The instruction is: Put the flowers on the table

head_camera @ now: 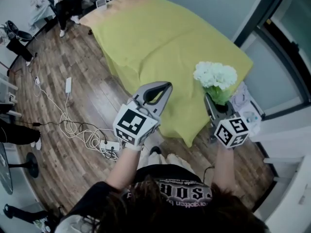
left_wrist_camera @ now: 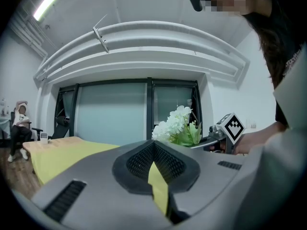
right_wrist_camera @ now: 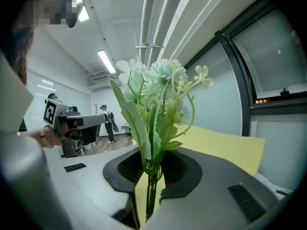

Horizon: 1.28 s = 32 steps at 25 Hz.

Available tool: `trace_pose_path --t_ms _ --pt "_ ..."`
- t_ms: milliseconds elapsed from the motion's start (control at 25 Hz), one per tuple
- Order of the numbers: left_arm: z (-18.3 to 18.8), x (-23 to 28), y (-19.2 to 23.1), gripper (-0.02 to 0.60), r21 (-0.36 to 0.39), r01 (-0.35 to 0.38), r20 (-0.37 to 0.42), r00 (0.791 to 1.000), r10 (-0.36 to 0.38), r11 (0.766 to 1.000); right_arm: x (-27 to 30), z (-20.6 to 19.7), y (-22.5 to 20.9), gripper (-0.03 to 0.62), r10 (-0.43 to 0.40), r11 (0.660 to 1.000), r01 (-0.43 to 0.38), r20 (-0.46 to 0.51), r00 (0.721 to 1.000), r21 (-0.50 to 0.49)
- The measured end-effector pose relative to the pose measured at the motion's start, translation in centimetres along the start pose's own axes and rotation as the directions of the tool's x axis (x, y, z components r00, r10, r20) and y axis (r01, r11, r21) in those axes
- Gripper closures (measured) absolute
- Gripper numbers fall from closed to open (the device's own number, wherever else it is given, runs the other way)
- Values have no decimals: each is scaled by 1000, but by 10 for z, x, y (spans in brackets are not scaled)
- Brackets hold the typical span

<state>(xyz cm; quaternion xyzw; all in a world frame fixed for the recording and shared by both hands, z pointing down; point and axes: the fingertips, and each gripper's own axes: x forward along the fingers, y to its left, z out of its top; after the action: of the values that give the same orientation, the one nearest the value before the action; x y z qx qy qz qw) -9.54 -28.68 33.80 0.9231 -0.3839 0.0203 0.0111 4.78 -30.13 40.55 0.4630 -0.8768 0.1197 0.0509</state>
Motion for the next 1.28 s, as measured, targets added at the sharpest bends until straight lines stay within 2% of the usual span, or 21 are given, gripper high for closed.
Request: trace_pose_path --t_ms 200,640,1080,1280 --pt "-5 7 24 583 -5 35 -5 999 -35 999 21 -5 -3 510 -28 999 27 -27 999 -19" --pt "-6 29 44 583 1 95 -2 995 -95 995 56 -18 -20 510 -83 995 79 -74 994 -60" --pt "6 86 63 583 19 90 11 996 -90 996 101 -34 -63 510 -40 997 29 -141 989 -76" --pt "-1 105 69 583 14 86 -11 996 -86 996 128 -44 -83 510 -20 997 7 -174 984 -77"
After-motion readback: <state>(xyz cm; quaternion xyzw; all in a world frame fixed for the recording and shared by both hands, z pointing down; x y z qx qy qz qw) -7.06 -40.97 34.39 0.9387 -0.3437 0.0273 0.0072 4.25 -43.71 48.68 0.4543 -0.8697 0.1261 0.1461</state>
